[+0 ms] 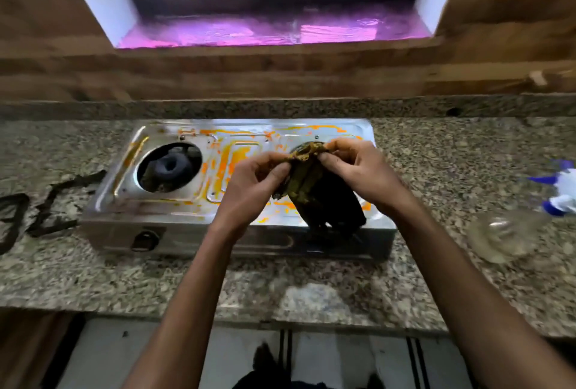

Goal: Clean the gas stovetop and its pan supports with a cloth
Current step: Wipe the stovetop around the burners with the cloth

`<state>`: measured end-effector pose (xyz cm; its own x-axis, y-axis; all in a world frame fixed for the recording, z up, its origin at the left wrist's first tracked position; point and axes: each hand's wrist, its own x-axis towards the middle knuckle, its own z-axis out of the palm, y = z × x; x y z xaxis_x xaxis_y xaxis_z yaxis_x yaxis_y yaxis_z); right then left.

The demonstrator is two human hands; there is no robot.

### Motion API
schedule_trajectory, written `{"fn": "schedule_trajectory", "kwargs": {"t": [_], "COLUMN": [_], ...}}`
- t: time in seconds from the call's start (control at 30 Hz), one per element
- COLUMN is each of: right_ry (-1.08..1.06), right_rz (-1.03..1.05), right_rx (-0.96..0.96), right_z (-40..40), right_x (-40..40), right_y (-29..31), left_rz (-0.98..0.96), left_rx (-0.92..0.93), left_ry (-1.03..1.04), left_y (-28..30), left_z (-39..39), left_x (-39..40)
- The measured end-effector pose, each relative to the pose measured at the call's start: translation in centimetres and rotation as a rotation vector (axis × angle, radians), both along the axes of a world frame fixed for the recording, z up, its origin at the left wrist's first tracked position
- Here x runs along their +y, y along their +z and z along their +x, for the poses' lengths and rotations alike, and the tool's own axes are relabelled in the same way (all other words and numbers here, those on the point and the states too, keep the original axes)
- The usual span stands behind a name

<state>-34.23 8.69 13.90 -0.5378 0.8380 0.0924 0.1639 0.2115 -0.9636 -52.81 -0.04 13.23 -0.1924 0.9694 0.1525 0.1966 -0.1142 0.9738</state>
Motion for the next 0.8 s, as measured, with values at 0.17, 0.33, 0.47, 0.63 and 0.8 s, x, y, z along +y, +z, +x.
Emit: {"fn": "schedule_trajectory", "kwargs": {"t": [0.17,0.33,0.47,0.63,0.8], "right_ry": [-0.025,0.105,0.214,-0.033,0.017], "right_rz": [0.183,0.299,0.147,0.309,0.435], "right_rx": [-0.003,-0.383,-0.623,-0.794,-0.987], "right_z": [-9.0,-10.6,-10.8,-17.2,-22.4], "right_x": [1.3,0.2,-1.8,-0.5,0.5], "right_y": [1.3,-3.1,-6.2,-10.4,-13.3], "left_rz": [0.074,-0.111,-0.157,-0.155,-0.253], "left_rx": [0.177,0.350,0.545,0.701,0.931], "left_ry": [0.045,-0.072,0.039,0.308,0.287], "left_y": [2.5,-1.7,-8.0,-11.5,-13.0], "left_z": [-8.9,-13.5,-15.1,-14.7,-15.1], "left_x": [1.1,-1.1,-3.4,-2.9,-2.4]}}
